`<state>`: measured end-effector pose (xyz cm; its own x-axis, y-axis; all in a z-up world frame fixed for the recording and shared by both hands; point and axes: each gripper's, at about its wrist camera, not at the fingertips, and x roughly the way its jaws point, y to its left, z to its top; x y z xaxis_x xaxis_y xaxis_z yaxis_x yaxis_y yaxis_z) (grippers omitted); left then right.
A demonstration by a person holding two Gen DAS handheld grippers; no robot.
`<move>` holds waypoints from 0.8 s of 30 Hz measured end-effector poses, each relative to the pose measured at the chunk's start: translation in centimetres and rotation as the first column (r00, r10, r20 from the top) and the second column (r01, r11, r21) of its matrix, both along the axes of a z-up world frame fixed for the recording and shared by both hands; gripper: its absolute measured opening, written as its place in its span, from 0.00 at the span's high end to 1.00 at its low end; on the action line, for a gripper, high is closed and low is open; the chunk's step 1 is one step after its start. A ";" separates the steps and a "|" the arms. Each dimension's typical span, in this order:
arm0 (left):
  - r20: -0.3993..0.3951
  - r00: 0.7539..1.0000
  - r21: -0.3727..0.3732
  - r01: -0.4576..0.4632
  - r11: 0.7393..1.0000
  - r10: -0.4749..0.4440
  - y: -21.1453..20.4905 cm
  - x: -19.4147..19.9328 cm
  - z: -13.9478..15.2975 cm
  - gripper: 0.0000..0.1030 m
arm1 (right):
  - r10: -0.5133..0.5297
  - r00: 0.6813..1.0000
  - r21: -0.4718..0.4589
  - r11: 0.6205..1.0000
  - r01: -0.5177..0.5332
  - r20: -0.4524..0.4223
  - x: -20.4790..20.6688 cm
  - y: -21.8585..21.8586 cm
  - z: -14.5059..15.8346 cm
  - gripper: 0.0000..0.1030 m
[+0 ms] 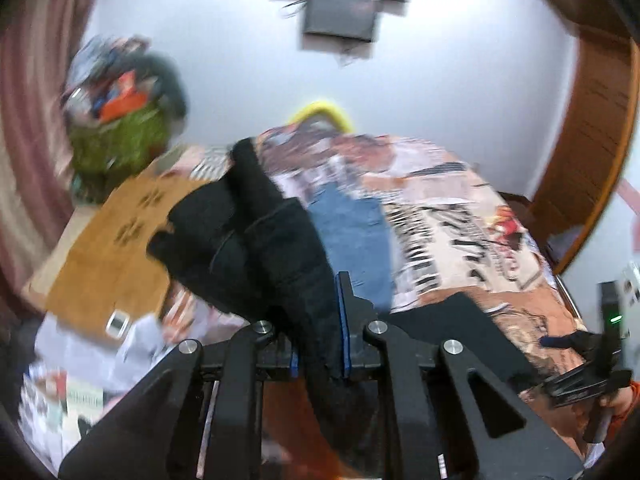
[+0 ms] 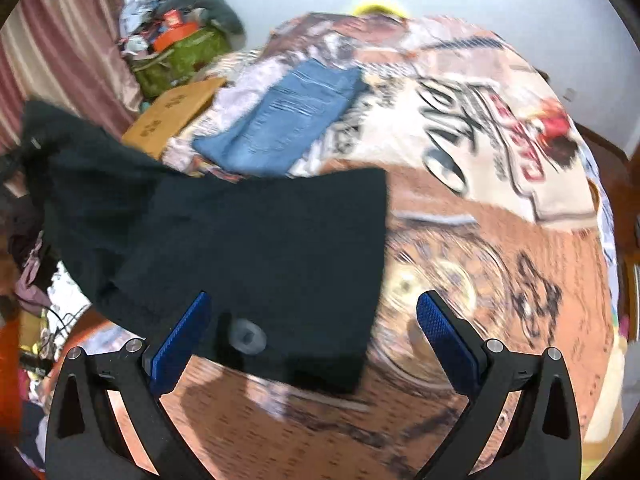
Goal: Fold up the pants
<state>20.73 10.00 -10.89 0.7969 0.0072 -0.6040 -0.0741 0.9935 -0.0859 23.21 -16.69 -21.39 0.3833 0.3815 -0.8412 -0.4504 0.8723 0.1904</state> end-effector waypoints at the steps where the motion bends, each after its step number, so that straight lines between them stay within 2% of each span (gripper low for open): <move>1: 0.010 1.000 0.012 0.027 1.000 -0.027 -1.2 0.5 0.5 0.87 | -0.011 1.000 -0.008 1.000 0.011 -0.024 0.1 -0.4 -0.7 0.01; 5: 0.020 0.991 0.034 0.134 0.990 -0.135 -6.0 2.0 1.5 0.87 | -0.027 0.996 0.017 0.999 0.029 -0.085 0.1 -1.6 -2.5 0.02; 9: -0.007 0.969 0.030 0.248 0.968 -0.248 -10.9 3.4 0.9 0.87 | -0.032 0.996 0.033 0.999 0.034 -0.079 0.0 -2.2 -2.3 0.02; 11: -0.047 0.955 0.025 0.294 0.955 -0.293 -13.1 4.1 -0.1 0.87 | -0.030 0.997 0.026 0.999 0.032 -0.067 -0.2 -2.5 -2.1 0.02; 16: -0.205 0.884 -0.042 0.422 0.906 -0.421 -17.3 4.9 -4.3 0.87 | -0.048 0.997 0.050 0.997 0.050 -0.054 -0.9 -4.1 -1.4 0.02; 19: -0.246 0.855 -0.019 0.467 0.884 -0.457 -19.1 4.0 -5.5 0.83 | -0.064 0.997 0.063 0.996 0.066 -0.045 -1.4 -5.1 -1.0 0.02; 20: -0.254 0.852 -0.010 0.470 0.882 -0.457 -19.3 3.7 -5.5 0.80 | -0.066 0.997 0.065 0.995 0.069 -0.043 -1.5 -5.2 -0.9 0.02; 21: -0.268 0.847 -0.004 0.476 0.879 -0.460 -19.5 3.6 -5.6 0.69 | -0.069 0.997 0.067 0.995 0.071 -0.041 -1.6 -5.4 -0.8 0.02; 22: -0.277 0.844 -0.006 0.476 0.879 -0.459 -19.9 3.7 -5.7 0.51 | -0.071 0.997 0.067 0.995 0.073 -0.039 -1.8 -5.6 -0.6 0.02; 24: -0.269 0.850 -0.026 0.464 0.885 -0.453 -19.6 3.6 -5.2 0.32 | -0.074 0.997 0.070 0.995 0.076 -0.035 -2.1 -5.8 -0.5 0.02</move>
<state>24.36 -9.64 -16.14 0.5294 -0.2927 -0.7963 0.3768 0.9221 -0.0884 21.12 -22.44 -21.85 0.3857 0.4121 -0.8255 -0.3769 0.8870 0.2667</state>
